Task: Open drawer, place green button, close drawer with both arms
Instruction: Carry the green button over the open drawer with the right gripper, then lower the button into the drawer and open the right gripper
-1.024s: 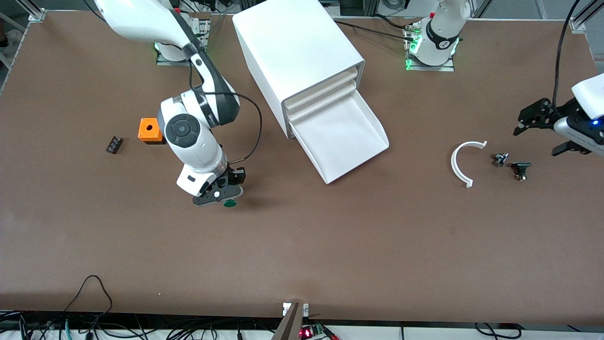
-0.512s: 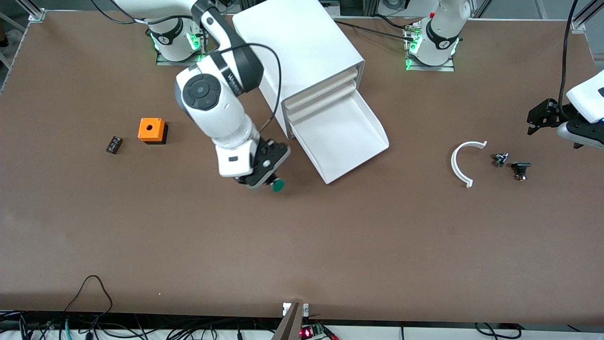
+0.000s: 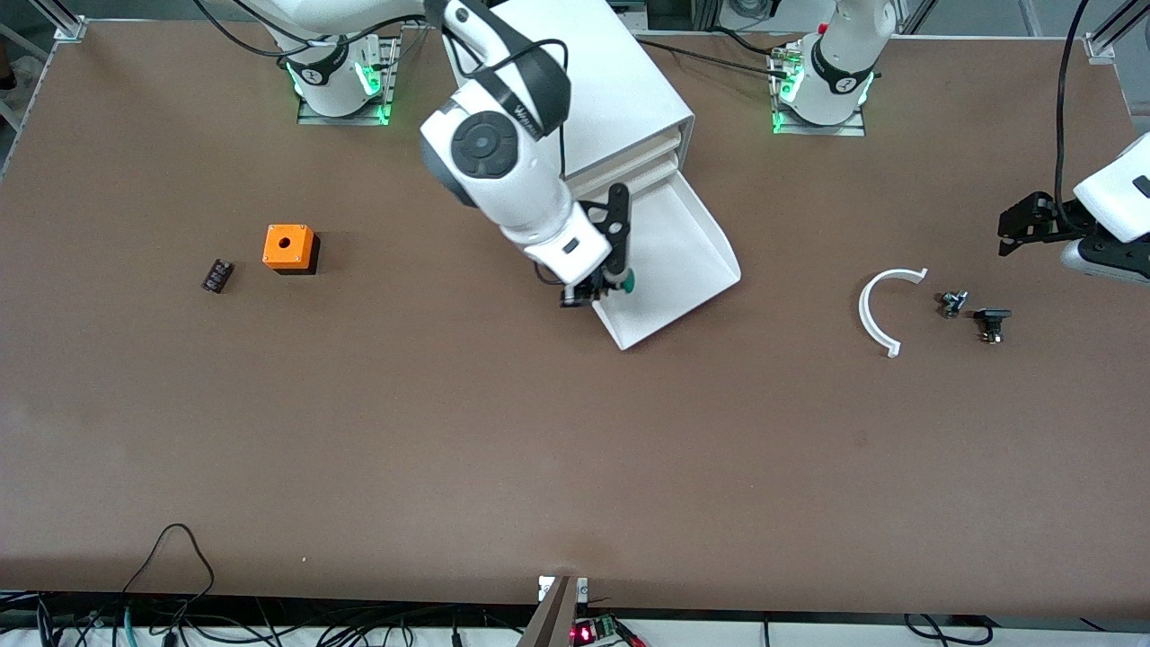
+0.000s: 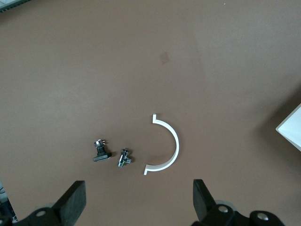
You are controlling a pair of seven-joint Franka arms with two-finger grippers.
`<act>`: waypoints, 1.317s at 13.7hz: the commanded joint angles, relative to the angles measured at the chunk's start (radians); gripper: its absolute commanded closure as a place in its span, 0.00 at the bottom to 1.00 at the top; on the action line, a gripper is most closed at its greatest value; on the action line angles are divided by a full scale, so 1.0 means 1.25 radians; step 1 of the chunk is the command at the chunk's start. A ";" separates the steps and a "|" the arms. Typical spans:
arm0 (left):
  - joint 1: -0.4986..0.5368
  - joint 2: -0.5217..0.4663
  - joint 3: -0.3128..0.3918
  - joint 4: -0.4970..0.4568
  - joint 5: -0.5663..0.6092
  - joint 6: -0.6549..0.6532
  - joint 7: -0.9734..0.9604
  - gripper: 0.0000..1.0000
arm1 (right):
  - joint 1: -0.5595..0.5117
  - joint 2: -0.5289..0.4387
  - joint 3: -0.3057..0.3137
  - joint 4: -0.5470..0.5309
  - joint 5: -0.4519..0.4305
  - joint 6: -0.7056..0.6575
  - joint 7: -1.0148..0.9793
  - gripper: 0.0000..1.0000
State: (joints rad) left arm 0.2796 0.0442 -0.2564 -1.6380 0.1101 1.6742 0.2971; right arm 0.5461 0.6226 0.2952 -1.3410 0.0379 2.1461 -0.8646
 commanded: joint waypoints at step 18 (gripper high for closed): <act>-0.004 0.000 0.005 -0.015 -0.035 0.051 -0.007 0.00 | 0.228 0.145 -0.121 0.041 -0.108 0.006 -0.051 0.32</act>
State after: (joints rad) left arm 0.2792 0.0480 -0.2562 -1.6473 0.1008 1.7202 0.2941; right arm 0.8137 0.7814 0.1565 -1.3189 -0.1004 2.1575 -0.9650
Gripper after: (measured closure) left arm 0.000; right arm 0.511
